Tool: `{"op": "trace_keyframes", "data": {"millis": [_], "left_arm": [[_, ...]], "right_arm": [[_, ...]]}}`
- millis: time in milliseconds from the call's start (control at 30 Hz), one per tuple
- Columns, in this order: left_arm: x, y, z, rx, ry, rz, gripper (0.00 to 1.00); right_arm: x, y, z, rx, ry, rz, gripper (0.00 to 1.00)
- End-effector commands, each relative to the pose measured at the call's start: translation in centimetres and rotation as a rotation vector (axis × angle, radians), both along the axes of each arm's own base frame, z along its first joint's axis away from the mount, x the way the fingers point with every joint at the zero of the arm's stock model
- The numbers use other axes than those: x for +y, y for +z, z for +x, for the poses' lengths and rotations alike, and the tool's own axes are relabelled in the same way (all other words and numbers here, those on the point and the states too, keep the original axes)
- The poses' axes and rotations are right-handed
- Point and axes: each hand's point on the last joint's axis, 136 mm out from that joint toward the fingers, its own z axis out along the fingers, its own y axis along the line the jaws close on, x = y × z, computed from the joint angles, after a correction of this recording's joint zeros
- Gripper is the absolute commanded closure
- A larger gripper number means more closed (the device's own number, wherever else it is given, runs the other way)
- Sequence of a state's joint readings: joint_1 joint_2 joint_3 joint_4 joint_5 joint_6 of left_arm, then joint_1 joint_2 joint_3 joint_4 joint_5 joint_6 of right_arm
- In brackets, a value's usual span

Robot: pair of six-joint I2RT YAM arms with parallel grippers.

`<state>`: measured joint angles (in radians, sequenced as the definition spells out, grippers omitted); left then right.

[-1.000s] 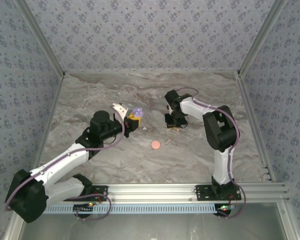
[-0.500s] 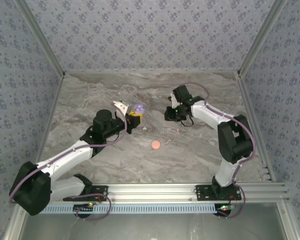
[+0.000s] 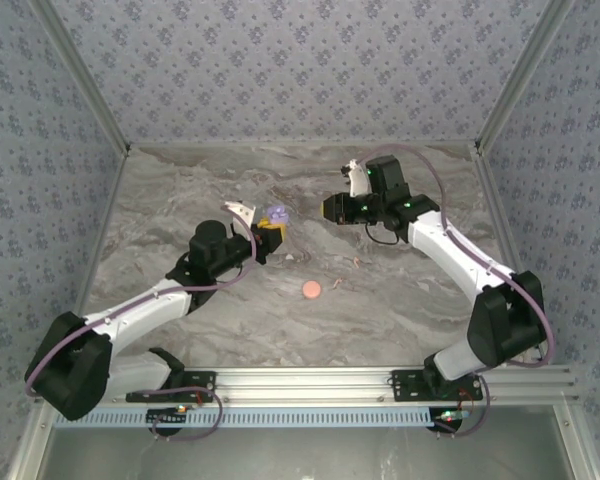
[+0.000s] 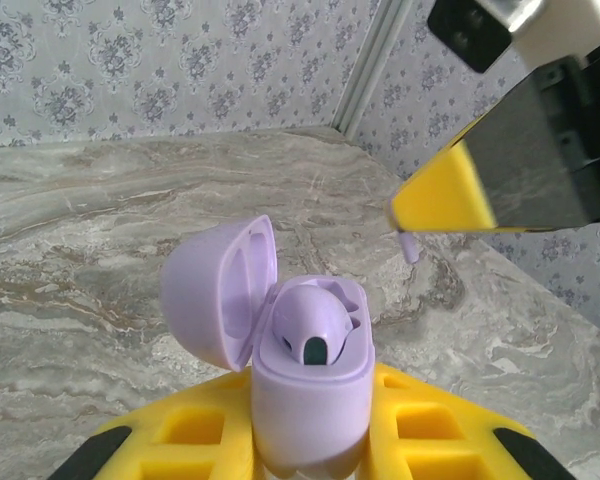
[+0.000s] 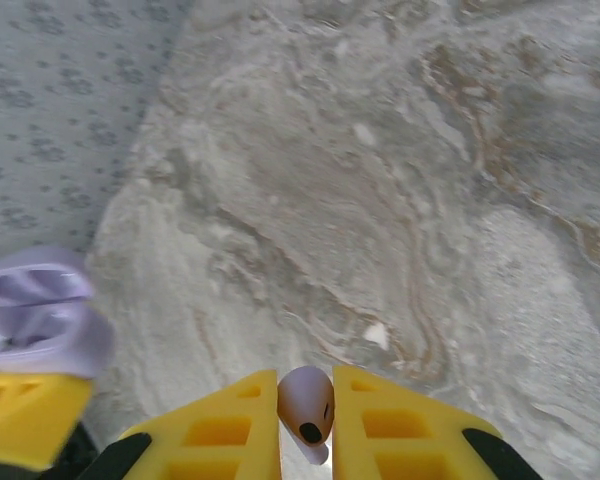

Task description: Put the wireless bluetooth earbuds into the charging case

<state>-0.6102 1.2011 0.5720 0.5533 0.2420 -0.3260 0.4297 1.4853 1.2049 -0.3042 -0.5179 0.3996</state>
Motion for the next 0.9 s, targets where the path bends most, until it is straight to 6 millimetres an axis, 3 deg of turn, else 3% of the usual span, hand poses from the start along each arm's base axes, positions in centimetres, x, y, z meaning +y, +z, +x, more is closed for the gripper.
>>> {"op": "trace_keyframes", "data": {"millis": [0, 200, 467, 867], "left_arm": [[-0.6, 1.7, -0.1, -0.043, -0.017, -0.059, 0.77], [-1.1, 2.4, -0.2, -0.056, -0.034, -0.099, 0.77], [-2.2, 3.2, -0.2, -0.055, -0.059, -0.133, 0.77], [-4.2, 5.7, -0.4, -0.075, -0.098, -0.224, 0.77]], "right_arm": [[1.1, 3.4, -0.8, -0.044, 0.06, 0.098, 0.81], [2.6, 6.9, -1.7, -0.123, 0.112, 0.175, 0.81], [4.1, 10.1, -2.3, -0.197, 0.149, 0.239, 0.81], [4.9, 11.4, -2.4, -0.251, 0.153, 0.258, 0.8]]}}
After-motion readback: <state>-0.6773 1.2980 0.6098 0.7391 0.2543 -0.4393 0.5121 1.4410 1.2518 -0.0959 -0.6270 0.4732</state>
